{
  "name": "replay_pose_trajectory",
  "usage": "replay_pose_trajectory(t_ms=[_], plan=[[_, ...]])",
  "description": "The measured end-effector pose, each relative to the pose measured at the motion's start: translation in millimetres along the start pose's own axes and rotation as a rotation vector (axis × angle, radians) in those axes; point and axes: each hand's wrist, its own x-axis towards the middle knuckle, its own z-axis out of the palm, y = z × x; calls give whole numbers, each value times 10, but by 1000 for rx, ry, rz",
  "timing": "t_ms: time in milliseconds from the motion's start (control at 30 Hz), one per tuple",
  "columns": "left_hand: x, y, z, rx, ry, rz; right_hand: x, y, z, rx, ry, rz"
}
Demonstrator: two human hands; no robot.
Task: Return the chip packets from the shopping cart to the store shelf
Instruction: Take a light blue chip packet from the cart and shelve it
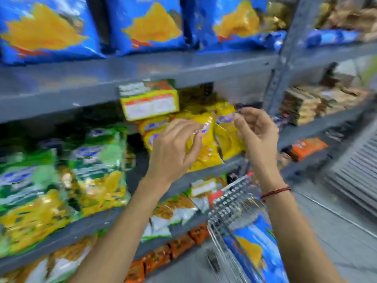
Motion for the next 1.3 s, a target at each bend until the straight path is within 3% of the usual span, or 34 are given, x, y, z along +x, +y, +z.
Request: replay_pose_trajectory(t_ms=[167, 333, 533, 633, 733, 900, 1133, 1300], plan=[[-465, 290, 1191, -239, -352, -19, -342, 1081, -953, -182, 131, 288], [-979, 396, 2131, -329, -718, -161, -853, 2149, -1671, -361, 156, 691], [-1591, 370, 3102, -276, -1245, -376, -1586, 3165, -1978, -446, 92, 1152], [-1896, 282, 3482, -220, -1415, -438, -1972, 3514, -1987, -364, 143, 1320], [-2150, 186, 3799, -189, -1527, -565, -2231, 3736, -1956, -237, 277, 1411], [-2446, 105, 4285, -111, -1564, -713, -2203, 4046, -1943, -12, 544, 1451], [-2795, 99, 4618, -303, -1741, -1041, -2227, 4384, -1982, 57, 580, 1465], [-2876, 23, 4607, -359, -1772, -1089, -2197, 4425, -2034, 118, 655, 1426]])
